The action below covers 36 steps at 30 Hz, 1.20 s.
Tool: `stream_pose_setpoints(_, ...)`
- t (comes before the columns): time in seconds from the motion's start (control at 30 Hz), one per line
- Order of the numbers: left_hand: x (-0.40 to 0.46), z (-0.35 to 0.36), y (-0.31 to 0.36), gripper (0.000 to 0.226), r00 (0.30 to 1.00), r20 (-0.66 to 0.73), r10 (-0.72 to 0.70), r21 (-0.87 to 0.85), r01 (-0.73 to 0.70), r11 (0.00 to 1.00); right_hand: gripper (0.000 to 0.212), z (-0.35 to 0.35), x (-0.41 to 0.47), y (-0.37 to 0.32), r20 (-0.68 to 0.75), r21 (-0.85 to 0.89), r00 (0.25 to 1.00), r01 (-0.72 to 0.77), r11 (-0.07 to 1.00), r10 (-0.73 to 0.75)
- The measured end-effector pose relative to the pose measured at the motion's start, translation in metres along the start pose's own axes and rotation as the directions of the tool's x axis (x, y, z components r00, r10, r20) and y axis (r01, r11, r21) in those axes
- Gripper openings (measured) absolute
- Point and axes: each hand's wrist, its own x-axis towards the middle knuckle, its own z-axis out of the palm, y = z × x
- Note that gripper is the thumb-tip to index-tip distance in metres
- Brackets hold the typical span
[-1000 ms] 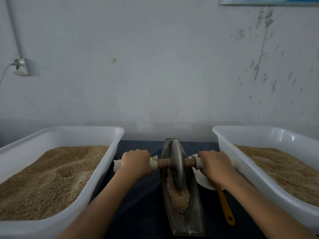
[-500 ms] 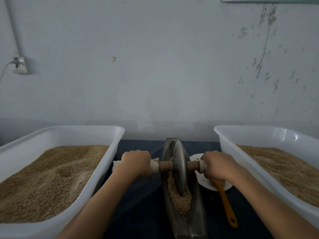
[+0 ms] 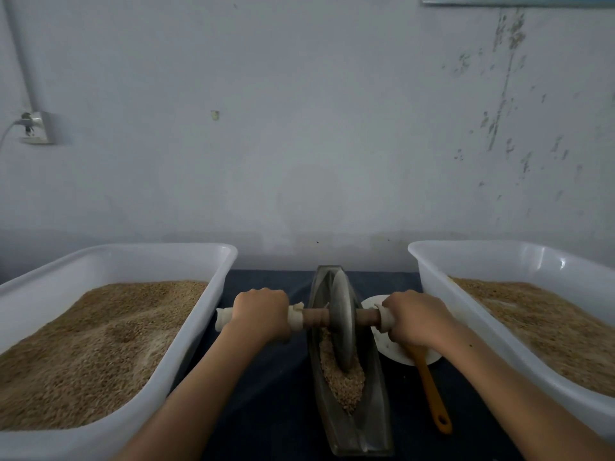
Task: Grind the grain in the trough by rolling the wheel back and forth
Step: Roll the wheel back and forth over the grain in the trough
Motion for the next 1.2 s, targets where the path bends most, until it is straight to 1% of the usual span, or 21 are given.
stream_pose_setpoints(0.07,0.000,-0.002,-0.002,0.038,0.997,0.073,0.009,-0.022,-0.007,1.000,0.020,-0.005,-0.002,-0.001,0.035,-0.016,0.999,0.005,1.000,-0.005)
stream_pose_setpoints(0.13,0.000,-0.001,-0.003,0.041,0.993,0.115,0.014,-0.041,-0.009,0.999,0.021,-0.008,-0.001,-0.002,0.056,-0.030,0.998,0.011,1.000,-0.009)
stream_pose_setpoints(0.23,0.000,0.003,-0.004,0.040,0.995,0.102,0.010,-0.060,-0.004,0.998,0.019,-0.008,0.000,-0.003,0.046,-0.032,0.999,0.012,0.999,-0.010)
stream_pose_setpoints(0.3,0.002,0.005,-0.004,0.037,0.998,0.067,0.000,-0.065,0.004,0.998,0.015,-0.003,0.002,-0.004,-0.019,-0.029,1.000,0.011,1.000,-0.011)
stream_pose_setpoints(0.4,0.004,0.007,-0.004,0.033,1.000,0.026,-0.016,-0.087,0.018,0.996,0.009,0.005,0.004,-0.005,-0.182,-0.036,0.983,0.015,0.999,-0.021)
stream_pose_setpoints(0.43,0.005,0.008,-0.005,0.032,1.000,0.023,-0.019,-0.096,0.021,0.995,0.010,0.007,0.004,-0.005,-0.217,-0.042,0.976,0.015,0.999,-0.024)
stream_pose_setpoints(0.5,0.006,0.009,-0.005,0.032,1.000,0.027,-0.016,-0.109,0.019,0.994,0.012,0.008,0.005,-0.005,-0.242,-0.048,0.970,0.021,0.999,-0.033)
stream_pose_setpoints(0.63,0.005,0.009,-0.007,0.037,0.996,0.087,-0.006,-0.104,0.015,0.994,0.009,0.005,0.002,-0.006,-0.213,-0.067,0.976,0.028,0.997,-0.041)
stream_pose_setpoints(0.73,0.005,0.006,-0.009,0.042,0.987,0.164,0.003,-0.108,0.015,0.994,0.015,-0.004,-0.002,-0.008,-0.103,-0.079,0.994,0.033,0.996,-0.041)
stream_pose_setpoints(0.83,0.004,0.005,-0.008,0.042,0.983,0.184,0.004,-0.091,0.013,0.996,0.020,-0.011,-0.005,-0.007,-0.004,-0.066,0.999,0.036,0.997,-0.036)
stream_pose_setpoints(0.9,0.003,0.006,-0.007,0.041,0.986,0.170,0.005,-0.081,0.009,0.997,0.022,-0.013,-0.006,-0.006,0.026,-0.064,0.999,0.033,0.997,-0.032)
stream_pose_setpoints(0.97,0.002,0.007,-0.008,0.039,0.989,0.146,0.007,-0.093,0.007,0.996,0.021,-0.011,-0.005,-0.007,0.012,-0.069,1.000,0.029,0.997,-0.028)
stream_pose_setpoints(1.07,0.001,0.008,-0.008,0.036,0.995,0.101,0.002,-0.120,0.010,0.993,0.015,-0.005,-0.002,-0.008,-0.069,-0.069,0.997,0.020,0.997,-0.025)
stream_pose_setpoints(1.2,-0.001,0.010,-0.003,0.025,0.999,-0.018,-0.030,-0.111,0.028,0.993,0.010,0.002,0.003,-0.008,-0.197,-0.058,0.980,0.021,0.998,-0.033)
